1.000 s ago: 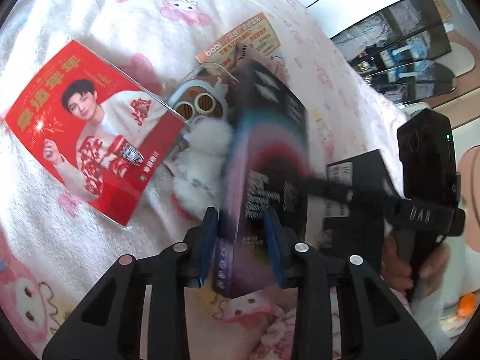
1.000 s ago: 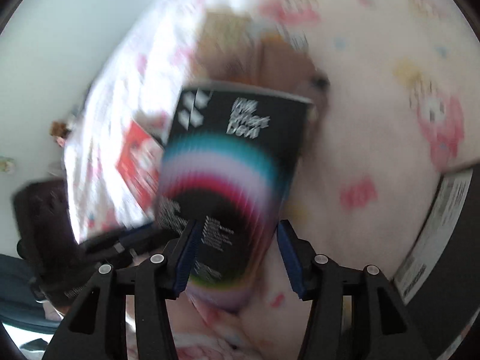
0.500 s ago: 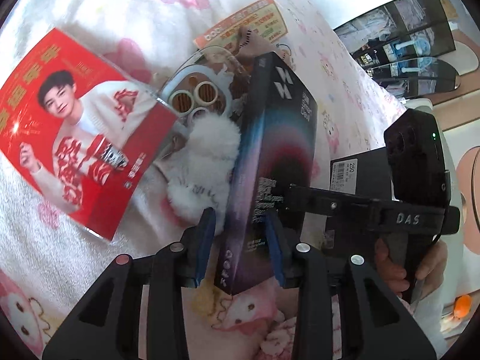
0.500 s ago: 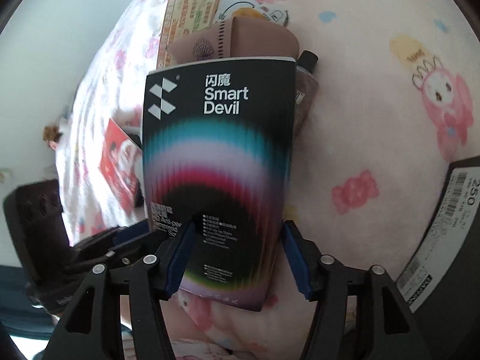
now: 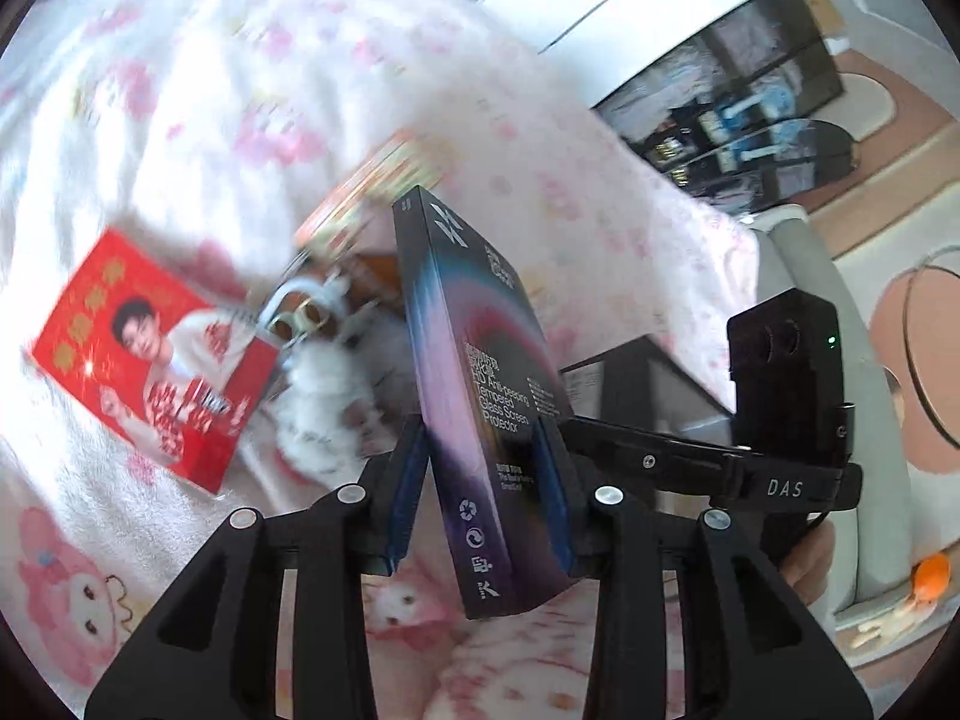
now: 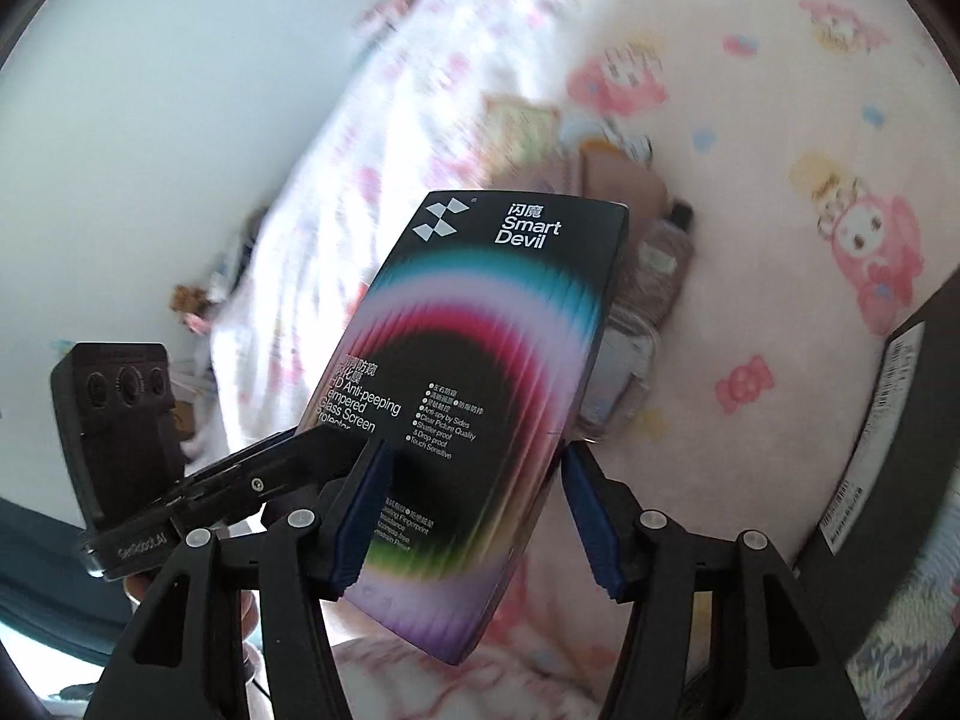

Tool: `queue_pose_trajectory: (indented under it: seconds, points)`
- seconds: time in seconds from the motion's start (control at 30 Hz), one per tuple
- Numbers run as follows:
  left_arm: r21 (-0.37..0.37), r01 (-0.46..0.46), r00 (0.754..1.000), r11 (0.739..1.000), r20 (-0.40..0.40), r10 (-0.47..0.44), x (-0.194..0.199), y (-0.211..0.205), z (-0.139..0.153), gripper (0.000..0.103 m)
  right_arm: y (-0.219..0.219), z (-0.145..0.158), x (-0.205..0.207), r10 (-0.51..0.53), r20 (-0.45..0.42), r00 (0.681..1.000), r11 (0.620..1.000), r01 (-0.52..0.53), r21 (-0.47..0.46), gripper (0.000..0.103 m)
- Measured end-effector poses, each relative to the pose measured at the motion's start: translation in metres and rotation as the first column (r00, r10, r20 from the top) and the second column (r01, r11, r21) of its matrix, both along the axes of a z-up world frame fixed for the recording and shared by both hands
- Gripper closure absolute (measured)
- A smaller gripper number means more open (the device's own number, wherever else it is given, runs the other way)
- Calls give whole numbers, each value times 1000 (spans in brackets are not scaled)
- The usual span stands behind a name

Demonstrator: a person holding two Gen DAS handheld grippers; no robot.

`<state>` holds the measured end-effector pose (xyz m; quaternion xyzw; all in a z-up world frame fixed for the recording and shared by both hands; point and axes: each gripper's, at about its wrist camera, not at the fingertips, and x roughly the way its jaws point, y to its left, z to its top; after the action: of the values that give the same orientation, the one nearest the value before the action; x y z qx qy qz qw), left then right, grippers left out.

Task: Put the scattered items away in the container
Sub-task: 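Lift the Smart Devil box with the right gripper toward the open box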

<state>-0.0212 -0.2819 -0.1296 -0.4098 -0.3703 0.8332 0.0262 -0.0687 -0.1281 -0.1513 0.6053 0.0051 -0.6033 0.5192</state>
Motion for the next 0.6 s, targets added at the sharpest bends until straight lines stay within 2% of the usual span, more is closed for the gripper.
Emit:
queue_pose_trajectory:
  seconds: [0.2, 0.33, 0.47, 0.6]
  points:
    - [-30, 78, 991, 997, -105, -81, 1, 38, 53, 69, 54, 52, -5, -79, -32, 996, 990, 75, -122, 48]
    - [-47, 159, 977, 986, -136, -164, -14, 79, 78, 69, 98, 81, -20, -147, -56, 988, 975, 135, -174, 48]
    - [-41, 267, 954, 963, -129, -270, -43, 137, 88, 69, 154, 94, -26, -232, -97, 968, 960, 212, -182, 48]
    - [-38, 377, 922, 926, -81, -378, -77, 196, 82, 68, 213, 88, -40, -326, -115, 938, 939, 307, -157, 48]
